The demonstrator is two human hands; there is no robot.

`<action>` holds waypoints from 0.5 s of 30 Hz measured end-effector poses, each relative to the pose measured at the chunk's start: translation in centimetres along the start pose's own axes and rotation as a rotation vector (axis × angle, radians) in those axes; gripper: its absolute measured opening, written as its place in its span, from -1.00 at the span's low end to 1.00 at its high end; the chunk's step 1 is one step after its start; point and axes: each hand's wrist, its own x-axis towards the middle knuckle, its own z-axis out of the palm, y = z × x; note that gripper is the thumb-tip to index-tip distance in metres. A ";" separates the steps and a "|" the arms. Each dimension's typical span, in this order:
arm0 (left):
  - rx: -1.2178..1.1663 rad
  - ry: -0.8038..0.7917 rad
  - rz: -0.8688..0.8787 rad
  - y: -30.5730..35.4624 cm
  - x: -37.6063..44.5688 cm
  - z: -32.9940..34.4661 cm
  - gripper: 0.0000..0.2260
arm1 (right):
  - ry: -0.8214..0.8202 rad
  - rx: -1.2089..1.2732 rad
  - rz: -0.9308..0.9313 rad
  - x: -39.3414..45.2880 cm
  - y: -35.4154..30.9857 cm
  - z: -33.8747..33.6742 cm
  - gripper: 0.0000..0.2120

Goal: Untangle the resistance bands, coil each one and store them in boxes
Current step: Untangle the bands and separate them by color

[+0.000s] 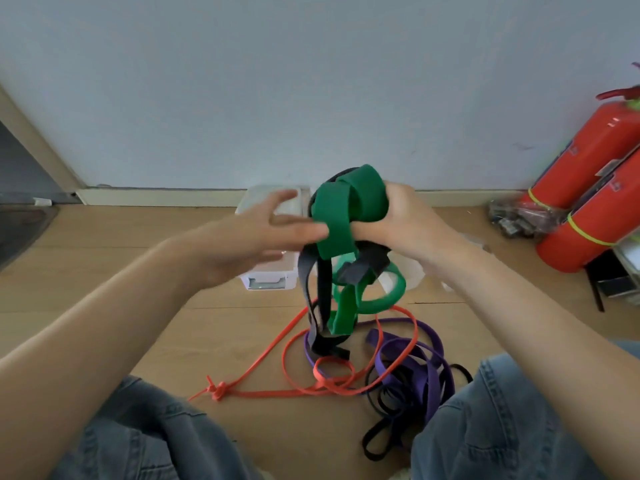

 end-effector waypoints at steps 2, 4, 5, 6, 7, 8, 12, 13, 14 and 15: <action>0.068 -0.074 0.037 -0.6 0.1 2.2 -0.29 | -0.027 0.114 0.027 -0.1 -0.1 -0.6 -0.83; 0.212 -0.128 0.081 -0.8 0.1 2.8 -0.53 | -0.051 0.263 0.081 -0.1 0.1 -1.3 -0.82; 0.269 -0.117 0.121 -0.5 0.0 2.3 -0.63 | -0.072 0.291 0.099 -0.2 0.3 -2.0 -0.79; 0.289 -0.079 0.163 0.0 -0.1 1.4 -0.72 | -0.111 0.262 0.120 -0.1 0.4 -2.8 -0.76; 0.264 -0.031 0.204 0.5 -0.3 0.3 -0.76 | -0.172 0.191 0.153 0.0 0.4 -3.6 -0.74; 0.185 0.003 0.235 1.0 -0.5 -0.7 -0.74 | -0.241 0.095 0.194 0.0 0.4 -4.3 -0.71; -0.121 -0.054 0.240 1.7 -1.4 -1.7 -0.76 | -0.128 -0.287 0.179 0.1 0.8 -4.4 -0.45; -0.122 -0.057 0.226 1.7 -1.5 -1.2 -0.82 | -0.079 -0.259 0.080 -0.1 0.4 -3.8 -0.49; -0.112 -0.040 0.217 1.7 -1.4 -0.7 -0.86 | -0.085 -0.175 -0.007 -0.3 -0.1 -3.1 -0.57; -0.106 -0.009 0.206 1.8 -1.3 -0.2 -0.87 | -0.134 -0.087 -0.058 -0.6 -0.5 -2.3 -0.65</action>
